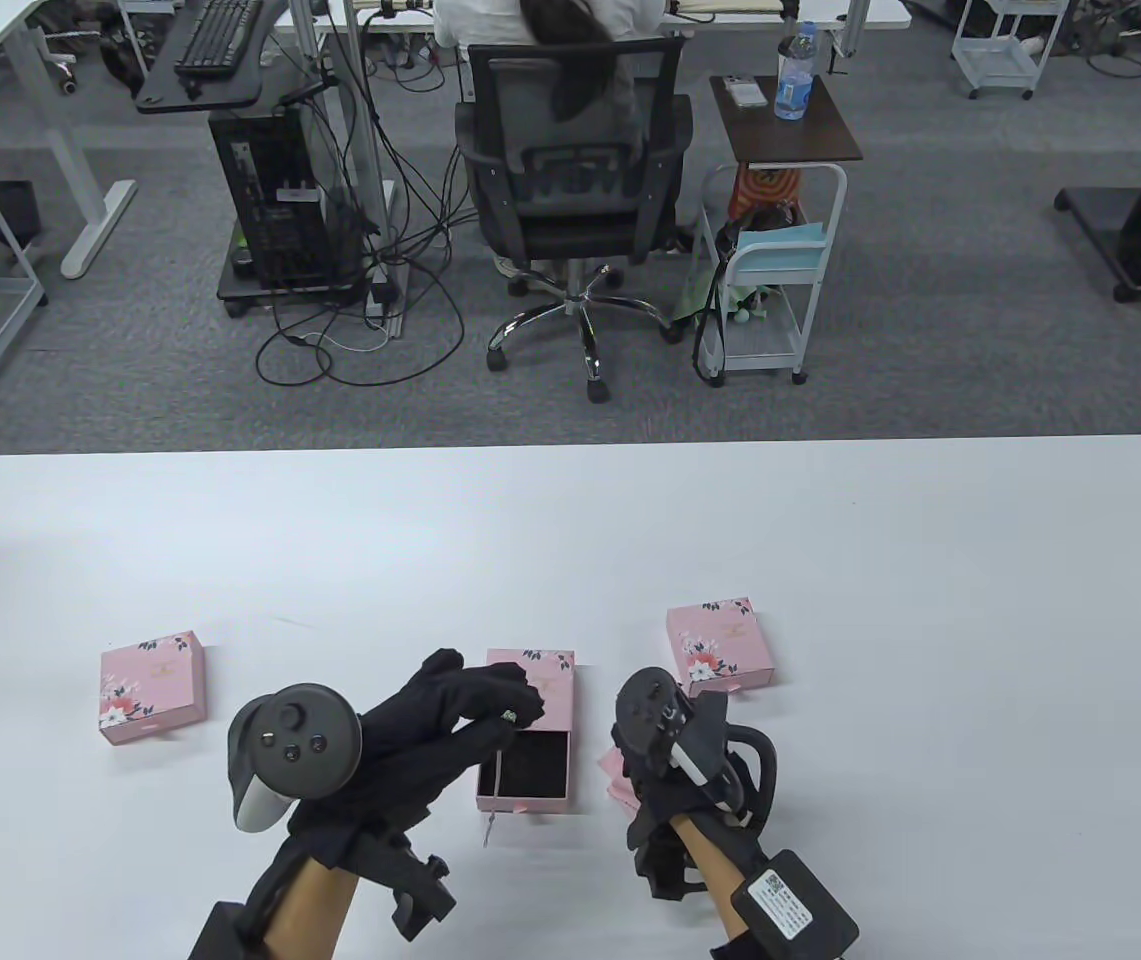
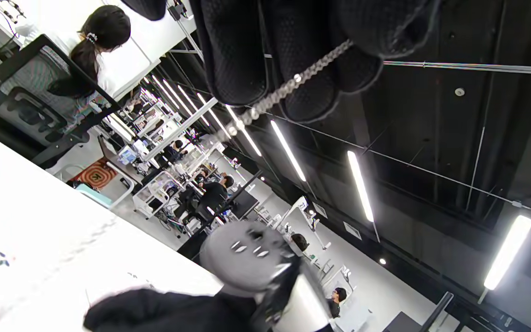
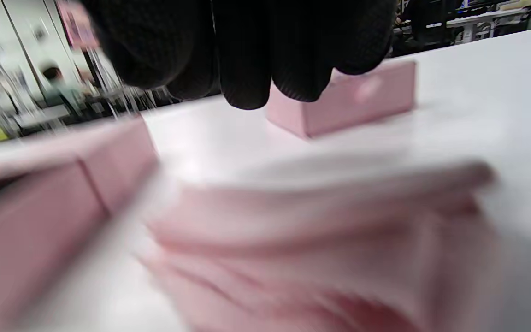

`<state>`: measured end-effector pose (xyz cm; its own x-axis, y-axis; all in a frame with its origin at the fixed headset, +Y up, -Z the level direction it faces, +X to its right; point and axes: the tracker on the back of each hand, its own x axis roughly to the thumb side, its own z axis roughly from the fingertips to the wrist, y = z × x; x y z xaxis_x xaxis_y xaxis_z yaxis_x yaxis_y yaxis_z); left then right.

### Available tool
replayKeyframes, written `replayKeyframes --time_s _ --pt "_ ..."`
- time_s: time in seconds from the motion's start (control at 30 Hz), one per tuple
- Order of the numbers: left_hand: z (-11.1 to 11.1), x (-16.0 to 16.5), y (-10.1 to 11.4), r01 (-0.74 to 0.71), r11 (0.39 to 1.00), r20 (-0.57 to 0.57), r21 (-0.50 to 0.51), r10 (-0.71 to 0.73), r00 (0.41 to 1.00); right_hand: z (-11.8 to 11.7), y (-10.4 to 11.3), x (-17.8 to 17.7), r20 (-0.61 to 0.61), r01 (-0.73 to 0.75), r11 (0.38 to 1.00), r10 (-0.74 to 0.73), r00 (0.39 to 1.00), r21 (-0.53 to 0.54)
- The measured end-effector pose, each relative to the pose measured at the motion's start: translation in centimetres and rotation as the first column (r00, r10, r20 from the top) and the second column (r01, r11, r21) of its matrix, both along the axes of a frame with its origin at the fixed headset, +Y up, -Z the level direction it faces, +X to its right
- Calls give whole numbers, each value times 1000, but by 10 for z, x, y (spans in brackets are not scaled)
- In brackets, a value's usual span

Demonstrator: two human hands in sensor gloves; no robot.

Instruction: Dust necklace

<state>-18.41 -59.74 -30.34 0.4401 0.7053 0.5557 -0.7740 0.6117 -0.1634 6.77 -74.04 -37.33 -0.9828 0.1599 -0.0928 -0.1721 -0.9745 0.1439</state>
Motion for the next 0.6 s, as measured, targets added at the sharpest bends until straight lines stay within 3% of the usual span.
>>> replayKeyframes --time_s 0.23,0.43,0.6 --pt "1 0 0 -9 1000 6 -9 9 1000 -4 -26 0 3 -106 980 108 994 -171" --pt "1 1 -1 -2 1000 0 -7 2 1000 -1 -27 -8 -8 -143 984 144 990 -108" --pt "0 1 -1 4 1000 -9 -4 -4 1000 0 -1 -3 -9 -37 998 36 999 -45"
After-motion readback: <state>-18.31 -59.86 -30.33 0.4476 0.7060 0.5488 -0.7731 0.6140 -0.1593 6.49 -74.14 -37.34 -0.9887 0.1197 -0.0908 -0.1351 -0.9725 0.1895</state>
